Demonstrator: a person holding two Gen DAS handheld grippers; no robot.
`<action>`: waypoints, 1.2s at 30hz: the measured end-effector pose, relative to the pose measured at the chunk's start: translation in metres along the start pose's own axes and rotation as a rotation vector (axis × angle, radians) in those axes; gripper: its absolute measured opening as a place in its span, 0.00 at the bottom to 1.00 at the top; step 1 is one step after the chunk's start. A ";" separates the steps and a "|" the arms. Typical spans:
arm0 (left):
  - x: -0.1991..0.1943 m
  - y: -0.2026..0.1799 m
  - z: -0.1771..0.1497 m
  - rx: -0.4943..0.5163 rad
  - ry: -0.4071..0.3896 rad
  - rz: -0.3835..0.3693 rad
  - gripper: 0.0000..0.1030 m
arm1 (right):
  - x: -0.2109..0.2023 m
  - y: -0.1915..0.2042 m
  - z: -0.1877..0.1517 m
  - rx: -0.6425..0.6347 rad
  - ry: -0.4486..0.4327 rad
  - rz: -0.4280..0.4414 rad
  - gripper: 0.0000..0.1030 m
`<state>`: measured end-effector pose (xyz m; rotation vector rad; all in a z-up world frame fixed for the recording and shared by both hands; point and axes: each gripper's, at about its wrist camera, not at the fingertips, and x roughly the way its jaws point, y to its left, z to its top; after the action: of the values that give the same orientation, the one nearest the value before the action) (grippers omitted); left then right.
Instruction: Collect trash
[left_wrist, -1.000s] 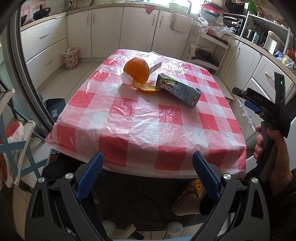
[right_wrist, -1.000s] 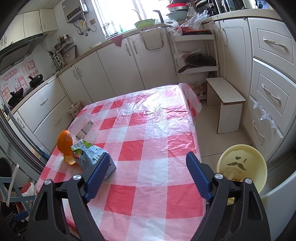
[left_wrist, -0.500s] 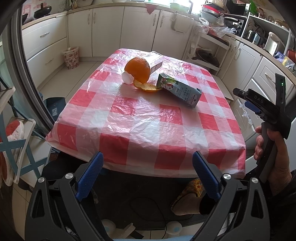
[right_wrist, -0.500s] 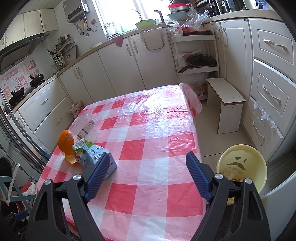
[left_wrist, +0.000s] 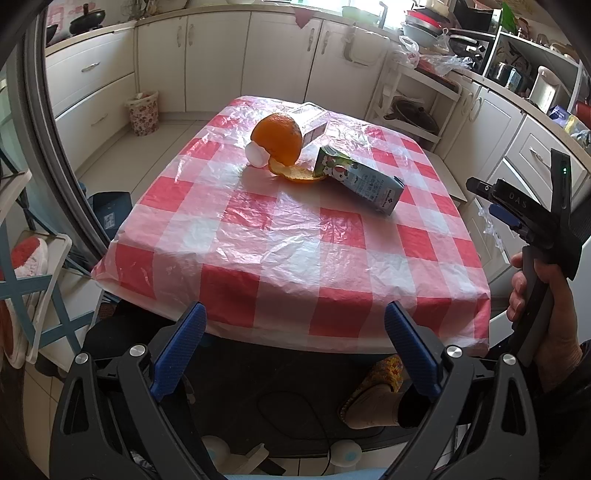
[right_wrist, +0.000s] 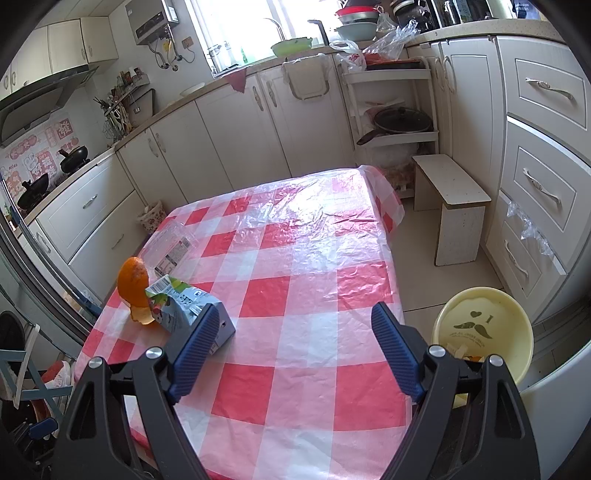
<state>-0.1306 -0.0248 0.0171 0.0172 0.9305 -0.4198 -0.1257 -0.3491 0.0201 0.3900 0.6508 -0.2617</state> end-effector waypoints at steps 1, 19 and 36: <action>0.000 0.000 0.000 -0.002 0.000 0.000 0.90 | 0.000 0.000 0.001 -0.001 0.001 0.001 0.79; -0.001 0.002 -0.001 -0.012 0.000 0.002 0.91 | 0.000 -0.002 0.002 -0.009 0.010 0.009 0.79; -0.003 0.079 0.040 -0.172 -0.054 -0.008 0.91 | -0.001 0.019 0.001 -0.111 0.014 0.115 0.84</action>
<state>-0.0727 0.0406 0.0309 -0.1541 0.9105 -0.3453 -0.1193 -0.3326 0.0271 0.3214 0.6513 -0.1130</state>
